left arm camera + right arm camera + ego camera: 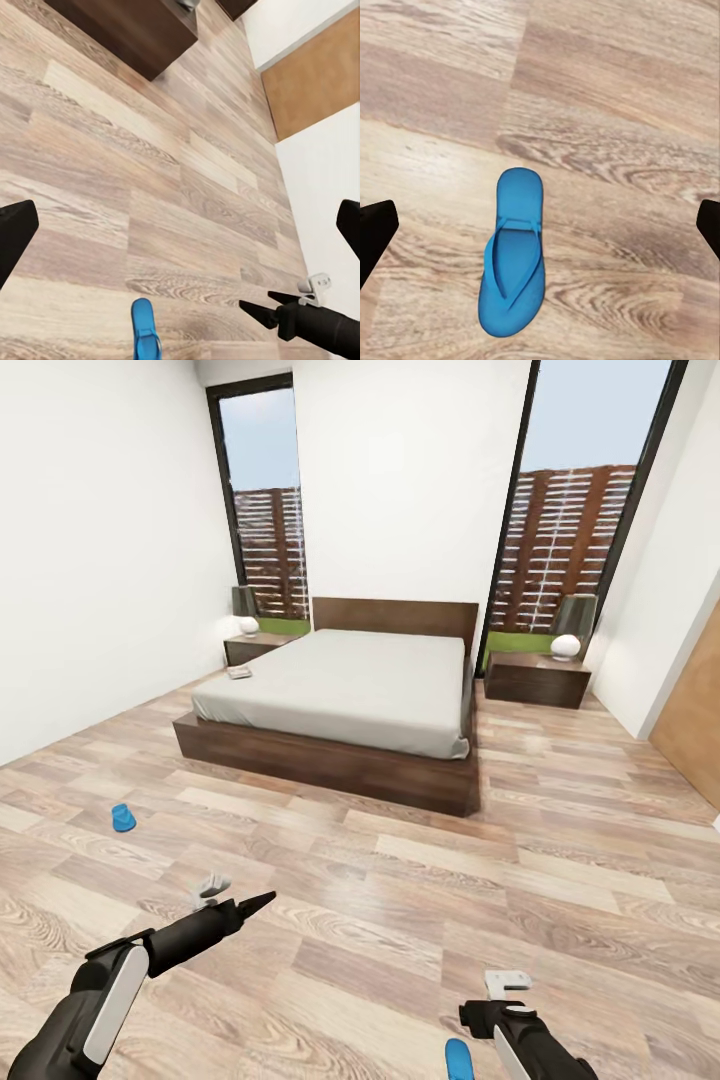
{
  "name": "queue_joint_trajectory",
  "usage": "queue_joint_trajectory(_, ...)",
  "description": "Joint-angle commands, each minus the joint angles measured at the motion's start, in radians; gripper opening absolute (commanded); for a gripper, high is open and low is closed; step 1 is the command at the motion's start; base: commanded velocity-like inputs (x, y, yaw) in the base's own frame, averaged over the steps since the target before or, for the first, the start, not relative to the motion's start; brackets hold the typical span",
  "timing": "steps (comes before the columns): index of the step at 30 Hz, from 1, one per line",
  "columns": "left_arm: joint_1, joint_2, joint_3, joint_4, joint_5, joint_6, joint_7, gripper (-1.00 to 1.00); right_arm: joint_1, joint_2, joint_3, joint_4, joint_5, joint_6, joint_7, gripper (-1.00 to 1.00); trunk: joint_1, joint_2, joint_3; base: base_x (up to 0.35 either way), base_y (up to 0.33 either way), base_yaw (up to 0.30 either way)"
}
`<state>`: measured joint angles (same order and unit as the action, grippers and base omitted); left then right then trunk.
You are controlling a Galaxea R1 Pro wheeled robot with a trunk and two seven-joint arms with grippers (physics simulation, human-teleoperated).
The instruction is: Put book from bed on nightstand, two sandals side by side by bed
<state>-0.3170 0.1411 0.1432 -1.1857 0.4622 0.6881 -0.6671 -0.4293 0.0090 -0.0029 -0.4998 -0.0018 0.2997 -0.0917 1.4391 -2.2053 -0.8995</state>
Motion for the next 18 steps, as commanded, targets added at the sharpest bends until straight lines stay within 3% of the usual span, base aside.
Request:
queue_joint_trajectory(1,-0.001,0.000,0.001,0.000,0.004,0.006,-0.002,1.00,0.000,0.001,0.000,-0.002,0.000,0.006,-0.003,1.00,0.004,-0.008,-0.004,0.000,0.000,0.000)
queue_joint_trajectory(18,0.002,-0.006,-0.003,0.001,0.004,0.002,-0.002,1.00,0.000,0.002,0.000,-0.003,0.000,0.006,-0.003,1.00,0.069,-0.127,-0.057,0.000,0.000,0.000)
